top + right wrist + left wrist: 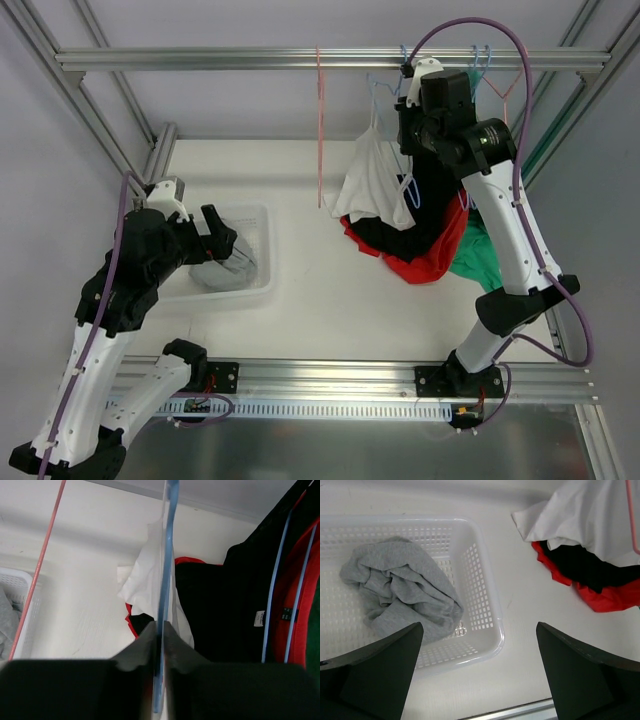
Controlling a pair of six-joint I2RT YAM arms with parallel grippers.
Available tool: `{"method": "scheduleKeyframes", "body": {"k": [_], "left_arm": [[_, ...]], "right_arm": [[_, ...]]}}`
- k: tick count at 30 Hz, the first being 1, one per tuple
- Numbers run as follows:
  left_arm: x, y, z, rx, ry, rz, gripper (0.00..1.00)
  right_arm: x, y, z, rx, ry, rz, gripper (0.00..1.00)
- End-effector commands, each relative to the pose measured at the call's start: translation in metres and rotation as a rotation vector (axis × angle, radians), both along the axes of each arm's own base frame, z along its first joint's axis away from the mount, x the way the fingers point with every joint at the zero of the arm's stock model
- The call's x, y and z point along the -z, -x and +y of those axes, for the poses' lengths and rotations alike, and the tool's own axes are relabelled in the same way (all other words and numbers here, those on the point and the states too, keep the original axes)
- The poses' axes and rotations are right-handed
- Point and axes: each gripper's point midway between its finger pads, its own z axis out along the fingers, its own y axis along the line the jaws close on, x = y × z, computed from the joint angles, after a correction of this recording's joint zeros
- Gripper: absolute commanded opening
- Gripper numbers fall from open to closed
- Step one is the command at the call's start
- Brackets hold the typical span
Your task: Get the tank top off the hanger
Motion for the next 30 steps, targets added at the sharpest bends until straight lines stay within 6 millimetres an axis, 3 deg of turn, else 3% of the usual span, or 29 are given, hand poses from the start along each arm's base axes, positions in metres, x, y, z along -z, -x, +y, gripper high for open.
{"method": "scheduleKeyframes", "body": {"k": [1, 4, 12, 15, 19, 20, 22, 23, 24, 25, 26, 28, 29, 30], "left_arm": [[0.005, 0.001, -0.008, 0.057, -0.003, 0.004, 0.99], [0.003, 0.006, -0.016, 0.097, 0.028, 0.006, 0.99], [-0.026, 0.010, -0.041, 0.216, 0.110, -0.011, 0.99], [-0.033, 0.012, -0.049, 0.252, 0.122, -0.023, 0.99], [-0.046, 0.022, -0.070, 0.356, 0.156, -0.049, 0.99], [-0.050, 0.031, -0.083, 0.430, 0.170, -0.054, 0.99], [-0.064, 0.038, -0.100, 0.509, 0.181, -0.088, 0.99], [-0.071, 0.045, -0.119, 0.590, 0.186, -0.102, 0.99], [-0.088, 0.050, -0.127, 0.638, 0.189, -0.147, 0.99], [-0.095, 0.053, -0.136, 0.678, 0.188, -0.166, 0.99], [-0.108, 0.056, -0.153, 0.736, 0.191, -0.203, 0.99], [-0.116, 0.051, -0.166, 0.745, 0.170, -0.246, 0.99], [-0.124, 0.042, -0.177, 0.737, 0.167, -0.275, 0.99], [-0.130, 0.048, -0.188, 0.773, 0.167, -0.301, 0.99]], "right_arm": [[-0.032, 0.004, -0.001, 0.015, -0.077, -0.078, 0.05], [-0.035, 0.006, 0.005, 0.010, -0.129, -0.086, 0.00], [-0.091, 0.021, -0.003, 0.023, -0.249, -0.261, 0.00], [-0.103, 0.026, -0.003, 0.005, -0.262, -0.293, 0.00], [-0.107, 0.042, 0.000, -0.041, -0.302, -0.287, 0.00], [-0.096, 0.045, 0.002, -0.049, -0.299, -0.257, 0.00], [-0.096, 0.067, 0.001, -0.089, -0.327, -0.245, 0.00], [-0.093, 0.075, -0.001, -0.097, -0.330, -0.234, 0.00], [-0.075, 0.085, 0.006, -0.147, -0.331, -0.179, 0.00], [-0.083, 0.105, 0.000, -0.175, -0.347, -0.204, 0.00], [-0.068, 0.113, 0.000, -0.194, -0.341, -0.171, 0.00], [-0.075, 0.140, -0.008, -0.229, -0.364, -0.205, 0.00], [-0.074, 0.149, -0.010, -0.241, -0.370, -0.208, 0.00], [-0.064, 0.156, -0.010, -0.256, -0.370, -0.188, 0.00]]}}
